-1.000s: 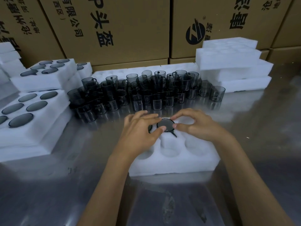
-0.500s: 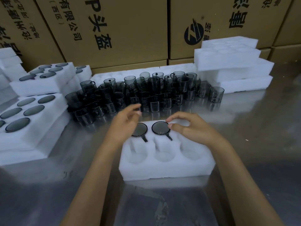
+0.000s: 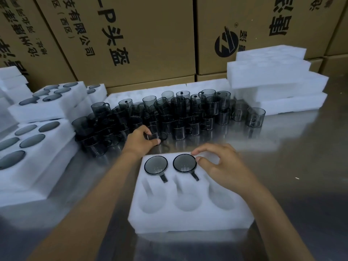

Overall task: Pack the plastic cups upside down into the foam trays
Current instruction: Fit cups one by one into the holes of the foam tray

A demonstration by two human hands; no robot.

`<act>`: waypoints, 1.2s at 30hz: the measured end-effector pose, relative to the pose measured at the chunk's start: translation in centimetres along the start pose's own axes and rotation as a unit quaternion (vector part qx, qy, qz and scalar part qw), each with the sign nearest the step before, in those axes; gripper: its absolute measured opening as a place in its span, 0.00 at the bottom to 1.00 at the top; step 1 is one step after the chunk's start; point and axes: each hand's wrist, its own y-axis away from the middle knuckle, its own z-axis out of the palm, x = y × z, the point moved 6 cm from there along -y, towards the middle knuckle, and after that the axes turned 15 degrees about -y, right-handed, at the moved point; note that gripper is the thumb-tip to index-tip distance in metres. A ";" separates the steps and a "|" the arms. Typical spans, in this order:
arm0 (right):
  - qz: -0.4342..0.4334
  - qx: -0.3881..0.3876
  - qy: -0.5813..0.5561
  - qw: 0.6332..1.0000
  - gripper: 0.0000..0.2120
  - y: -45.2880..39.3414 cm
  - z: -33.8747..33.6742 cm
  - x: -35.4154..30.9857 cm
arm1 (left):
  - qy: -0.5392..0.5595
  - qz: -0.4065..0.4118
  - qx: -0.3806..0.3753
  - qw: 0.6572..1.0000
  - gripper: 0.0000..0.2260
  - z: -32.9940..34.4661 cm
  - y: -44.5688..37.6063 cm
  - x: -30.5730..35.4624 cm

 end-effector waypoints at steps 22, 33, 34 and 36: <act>-0.054 0.036 -0.211 0.975 0.08 0.5 -1.4 -3.5 | 0.285 0.189 0.103 0.934 0.27 -3.1 13.3 9.1; 0.035 0.083 -0.279 0.956 0.05 1.2 -5.3 -1.8 | 0.232 0.205 0.016 0.951 0.27 -0.8 14.5 10.8; 0.042 0.076 -0.277 0.957 0.05 1.1 -5.3 -1.5 | 0.222 0.206 0.006 0.953 0.27 -0.4 14.5 10.8; 0.043 0.051 -0.252 0.965 0.04 1.0 -5.1 -1.3 | 0.199 0.211 -0.011 0.957 0.28 0.2 14.6 11.0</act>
